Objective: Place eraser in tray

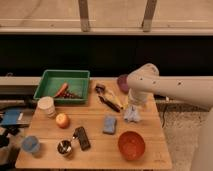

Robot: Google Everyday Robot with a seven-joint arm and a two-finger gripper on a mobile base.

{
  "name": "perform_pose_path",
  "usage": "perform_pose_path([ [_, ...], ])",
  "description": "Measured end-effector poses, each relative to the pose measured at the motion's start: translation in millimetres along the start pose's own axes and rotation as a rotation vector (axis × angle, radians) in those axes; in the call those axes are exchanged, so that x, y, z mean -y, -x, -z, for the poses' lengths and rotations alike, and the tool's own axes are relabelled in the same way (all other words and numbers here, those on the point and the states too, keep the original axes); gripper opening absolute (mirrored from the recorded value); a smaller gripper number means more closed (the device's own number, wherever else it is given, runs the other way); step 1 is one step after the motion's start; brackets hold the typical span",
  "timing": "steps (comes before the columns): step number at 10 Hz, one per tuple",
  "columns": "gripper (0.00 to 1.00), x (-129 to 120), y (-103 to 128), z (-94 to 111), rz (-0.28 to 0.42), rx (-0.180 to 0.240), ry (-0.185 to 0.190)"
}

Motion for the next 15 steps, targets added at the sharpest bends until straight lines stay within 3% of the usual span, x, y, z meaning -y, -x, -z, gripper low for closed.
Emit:
perform_pose_path([
  [7, 0.7, -0.4, -2.4, -0.8, 0.015, 0.001, -0.009],
  [9, 0.7, -21.3, -7.0, -0.6, 0.071, 0.005, -0.017],
  [10, 0.7, -50.6, -13.9, -0.6, 0.138, 0.006, -0.018],
  [15, 0.7, -142.7, -46.4, 11.9, 0.379, 0.04, -0.006],
])
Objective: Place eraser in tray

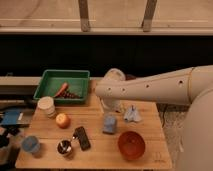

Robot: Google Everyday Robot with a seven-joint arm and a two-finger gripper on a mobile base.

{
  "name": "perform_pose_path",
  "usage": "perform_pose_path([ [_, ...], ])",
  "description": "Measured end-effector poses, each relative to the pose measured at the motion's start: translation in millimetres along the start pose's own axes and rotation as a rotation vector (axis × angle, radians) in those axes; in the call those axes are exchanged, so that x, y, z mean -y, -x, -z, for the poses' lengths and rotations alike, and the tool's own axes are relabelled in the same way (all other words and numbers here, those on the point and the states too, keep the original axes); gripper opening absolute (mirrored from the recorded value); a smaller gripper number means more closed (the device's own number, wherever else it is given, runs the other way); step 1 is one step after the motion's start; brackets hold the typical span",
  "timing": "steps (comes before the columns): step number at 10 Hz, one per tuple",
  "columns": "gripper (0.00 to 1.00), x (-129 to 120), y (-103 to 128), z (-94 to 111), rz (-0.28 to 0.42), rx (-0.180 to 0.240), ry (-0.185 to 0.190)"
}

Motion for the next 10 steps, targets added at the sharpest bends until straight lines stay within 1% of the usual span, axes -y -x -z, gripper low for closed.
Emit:
perform_pose_path([
  [1, 0.7, -20.3, -1.1, 3.3, 0.041, 0.016, 0.001],
  [2, 0.7, -40.2, -4.3, 5.9, 0.085, 0.028, 0.009],
  [4, 0.7, -70.5, -15.8, 9.7, 0.184, 0.032, 0.032],
  [5, 0.7, -76.1, -19.8, 10.8, 0.21, 0.03, 0.037],
  [9, 0.7, -76.1, -19.4, 9.9, 0.212, 0.029, 0.038],
  [10, 0.7, -77.9, -19.8, 7.2, 0.219, 0.014, 0.046],
])
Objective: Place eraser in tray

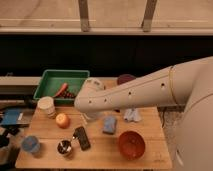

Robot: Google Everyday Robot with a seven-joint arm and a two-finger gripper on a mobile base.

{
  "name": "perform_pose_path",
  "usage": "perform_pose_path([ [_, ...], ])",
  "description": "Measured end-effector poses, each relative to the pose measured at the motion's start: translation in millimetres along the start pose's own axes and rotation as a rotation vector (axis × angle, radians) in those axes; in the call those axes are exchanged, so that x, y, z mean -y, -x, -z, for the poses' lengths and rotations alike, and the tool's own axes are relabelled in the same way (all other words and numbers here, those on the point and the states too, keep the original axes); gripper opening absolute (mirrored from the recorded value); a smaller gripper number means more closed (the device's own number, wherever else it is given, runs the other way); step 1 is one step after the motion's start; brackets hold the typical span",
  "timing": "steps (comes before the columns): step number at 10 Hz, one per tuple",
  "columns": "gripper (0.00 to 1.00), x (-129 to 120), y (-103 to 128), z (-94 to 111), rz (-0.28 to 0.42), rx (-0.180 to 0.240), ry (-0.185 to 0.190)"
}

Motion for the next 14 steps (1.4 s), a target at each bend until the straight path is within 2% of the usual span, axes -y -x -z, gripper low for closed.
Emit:
perform_pose_path([
  [1, 0.7, -5.6, 1.6, -5.9, 0.013, -0.016, 0.01],
  [4, 0.7, -33.5, 14.8, -45.2, 0.073, -0.07, 0.063],
  [6, 0.7, -47.2, 25.6, -61.8, 0.098, -0.096, 0.108],
  [8, 0.7, -54.4, 24.8, -72.3, 0.104, -0.125, 0.146],
  [14, 0.7, -79.0, 10.7, -86.6, 0.128, -0.183, 0.171],
])
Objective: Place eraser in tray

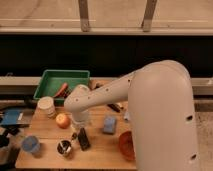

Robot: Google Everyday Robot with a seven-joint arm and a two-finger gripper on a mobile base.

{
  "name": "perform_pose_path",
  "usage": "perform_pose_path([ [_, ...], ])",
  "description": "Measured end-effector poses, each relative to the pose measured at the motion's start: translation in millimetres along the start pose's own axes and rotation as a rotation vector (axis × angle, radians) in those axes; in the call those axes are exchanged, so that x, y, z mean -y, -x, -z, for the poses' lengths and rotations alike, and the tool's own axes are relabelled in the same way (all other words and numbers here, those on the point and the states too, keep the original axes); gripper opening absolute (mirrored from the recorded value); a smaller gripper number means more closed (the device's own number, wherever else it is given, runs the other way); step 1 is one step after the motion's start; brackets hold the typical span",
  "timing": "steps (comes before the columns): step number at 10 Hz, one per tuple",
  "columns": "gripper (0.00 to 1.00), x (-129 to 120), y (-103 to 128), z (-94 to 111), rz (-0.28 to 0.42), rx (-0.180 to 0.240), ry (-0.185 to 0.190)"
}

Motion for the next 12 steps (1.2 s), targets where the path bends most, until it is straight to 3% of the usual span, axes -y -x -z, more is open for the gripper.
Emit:
perform_pose_path([
  [7, 0.7, -9.7, -0.8, -22.1, -0.007, -0.06, 0.003],
  [10, 0.49, -11.1, -0.6, -26.5, -0.005, -0.069, 0.002],
  [12, 0.27, -10.5, -1.2, -25.9, -0.002, -0.067, -0.004],
])
